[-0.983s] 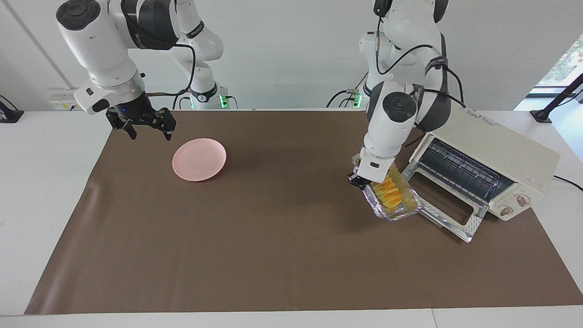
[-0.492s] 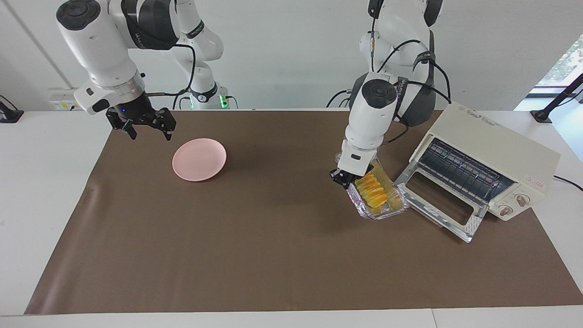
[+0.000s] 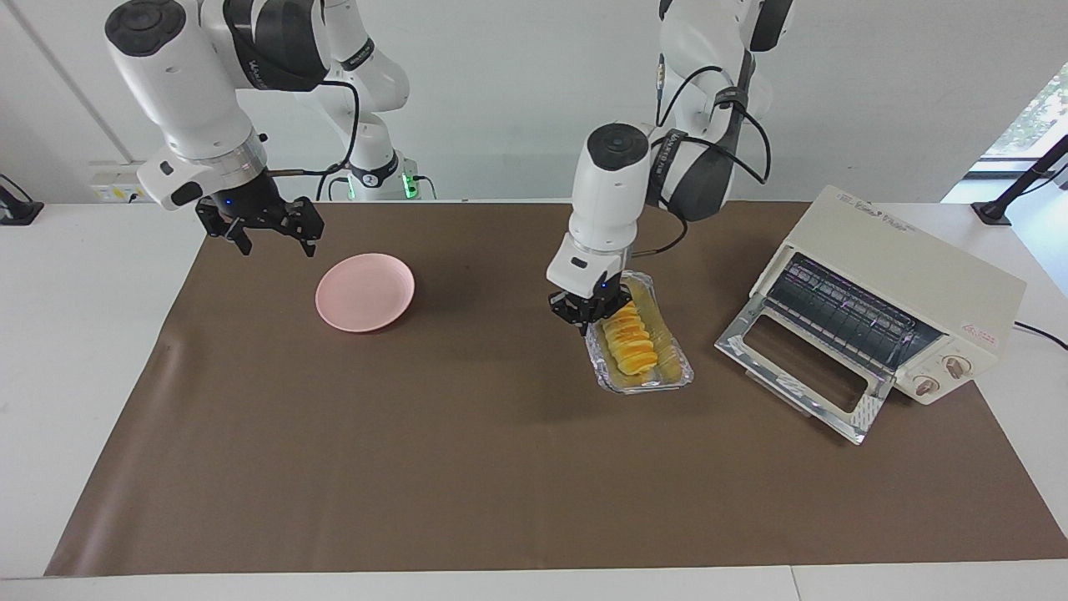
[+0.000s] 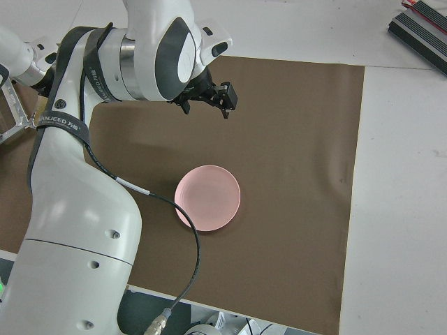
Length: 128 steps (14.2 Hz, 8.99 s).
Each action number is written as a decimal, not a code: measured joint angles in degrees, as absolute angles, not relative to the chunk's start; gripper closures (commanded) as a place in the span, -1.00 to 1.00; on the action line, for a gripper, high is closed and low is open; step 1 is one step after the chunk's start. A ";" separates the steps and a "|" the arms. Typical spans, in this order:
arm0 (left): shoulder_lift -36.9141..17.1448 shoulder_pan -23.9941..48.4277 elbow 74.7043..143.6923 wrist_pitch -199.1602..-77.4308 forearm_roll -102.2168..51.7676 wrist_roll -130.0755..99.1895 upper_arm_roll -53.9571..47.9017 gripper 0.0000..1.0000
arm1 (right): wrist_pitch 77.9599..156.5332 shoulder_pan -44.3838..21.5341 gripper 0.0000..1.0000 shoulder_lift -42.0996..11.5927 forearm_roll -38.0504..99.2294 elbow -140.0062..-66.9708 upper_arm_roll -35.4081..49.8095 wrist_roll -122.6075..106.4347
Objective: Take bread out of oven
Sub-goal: 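Pull the foil tray out of the oven with the left gripper, then set the foil tray on the table and release the left gripper, then retract the left gripper while the right gripper reaches the foil tray, then grasp the foil tray edge with the right gripper, then drag the foil tray beside the pink plate with the right gripper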
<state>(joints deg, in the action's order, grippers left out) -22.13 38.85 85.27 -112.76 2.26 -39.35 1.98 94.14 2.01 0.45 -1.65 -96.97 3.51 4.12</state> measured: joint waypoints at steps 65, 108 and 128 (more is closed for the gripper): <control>-0.96 5.03 91.01 -87.93 0.11 -4.73 1.05 -1.00 | 124.82 -23.83 -0.76 -21.02 3.27 -105.59 4.95 29.21; 0.02 4.81 91.30 -86.45 -0.10 -4.47 0.46 -1.00 | 120.44 7.74 -1.00 -17.45 7.55 -108.52 3.89 -5.89; 0.02 4.81 91.30 -86.45 -0.10 -4.47 0.46 -1.00 | 123.94 0.93 1.00 -19.98 7.51 -108.70 3.90 -2.97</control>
